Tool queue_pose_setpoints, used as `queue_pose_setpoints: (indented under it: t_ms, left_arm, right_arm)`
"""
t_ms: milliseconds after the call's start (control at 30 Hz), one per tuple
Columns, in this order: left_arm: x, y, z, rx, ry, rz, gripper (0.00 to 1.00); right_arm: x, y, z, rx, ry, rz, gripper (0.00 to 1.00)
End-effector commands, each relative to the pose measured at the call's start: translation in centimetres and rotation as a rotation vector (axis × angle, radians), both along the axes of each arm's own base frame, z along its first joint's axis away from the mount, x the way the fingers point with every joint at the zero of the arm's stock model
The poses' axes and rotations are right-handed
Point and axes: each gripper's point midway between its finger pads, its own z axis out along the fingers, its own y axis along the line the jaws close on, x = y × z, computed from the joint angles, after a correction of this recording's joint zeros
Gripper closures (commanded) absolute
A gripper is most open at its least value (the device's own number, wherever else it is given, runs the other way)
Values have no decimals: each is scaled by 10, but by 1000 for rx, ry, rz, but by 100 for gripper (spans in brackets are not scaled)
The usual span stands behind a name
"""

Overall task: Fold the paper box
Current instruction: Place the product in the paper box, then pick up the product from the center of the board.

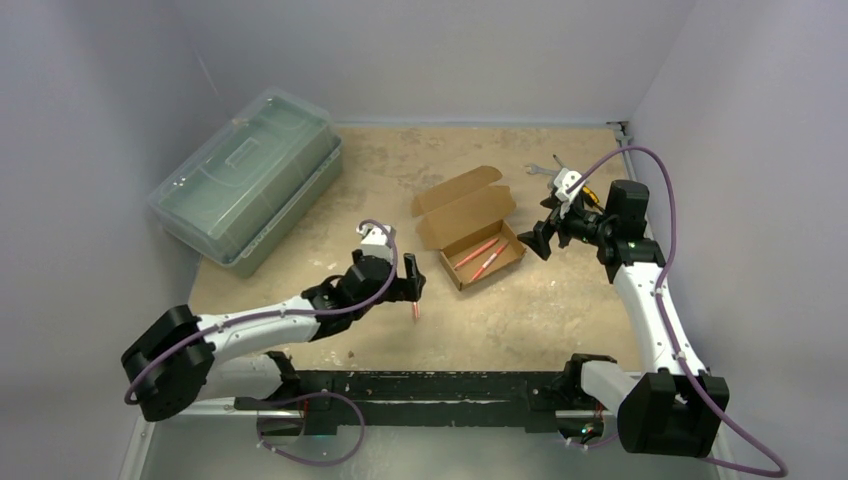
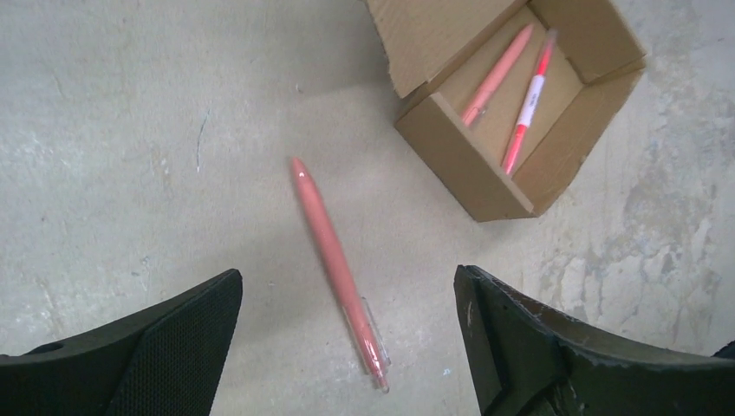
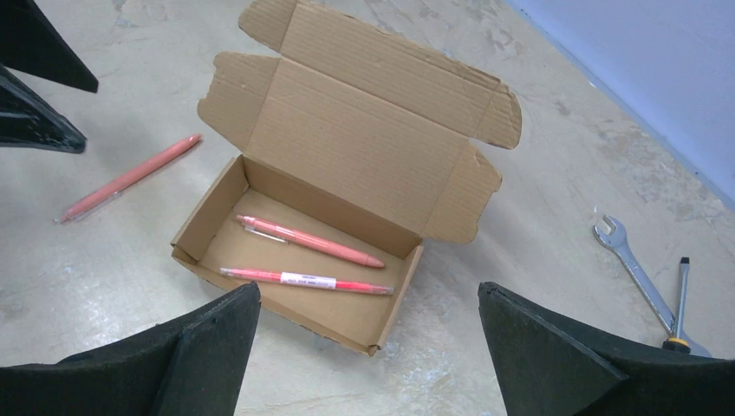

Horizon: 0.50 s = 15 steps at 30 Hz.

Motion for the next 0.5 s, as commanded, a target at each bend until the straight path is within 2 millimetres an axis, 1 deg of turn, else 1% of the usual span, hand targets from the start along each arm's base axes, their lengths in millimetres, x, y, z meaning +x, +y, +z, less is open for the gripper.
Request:
queue_pose_setpoints:
  t_ms: [0,67,100,133,167,200,233,300,467]
  left_arm:
    - [12,-19,-2,-62,81,62,10]
    - [14,-23,-16,-8,139,76,15]
    - [15,-24,-29,42,181,86,22]
    - [13,-21,-42,100,226,94,30]
    - [13,-21,-43,127,250,101,39]
    - [13,-19,-53,174,283,116,48]
    - [14,-18,-57,201,304,133,53]
    - [16,-16,-61,228,329,167,57]
    - [18,-12,-71,273,359,221,60]
  right_arm:
    - [1,0,1,1,-18,10,1]
    - [1,0,1,0,-19,9,1]
    - [1,0,1,-1,-20,8,1]
    - [1,0,1,0,-19,9,1]
    - [1,0,1,0,-18,9,1]
    - [0,0,1,0,-18,9,1]
    - [1,0,1,0,-19,9,1]
    - [0,0,1,0,-19,11,1]
    - [0,0,2,-1,-21,9,1]
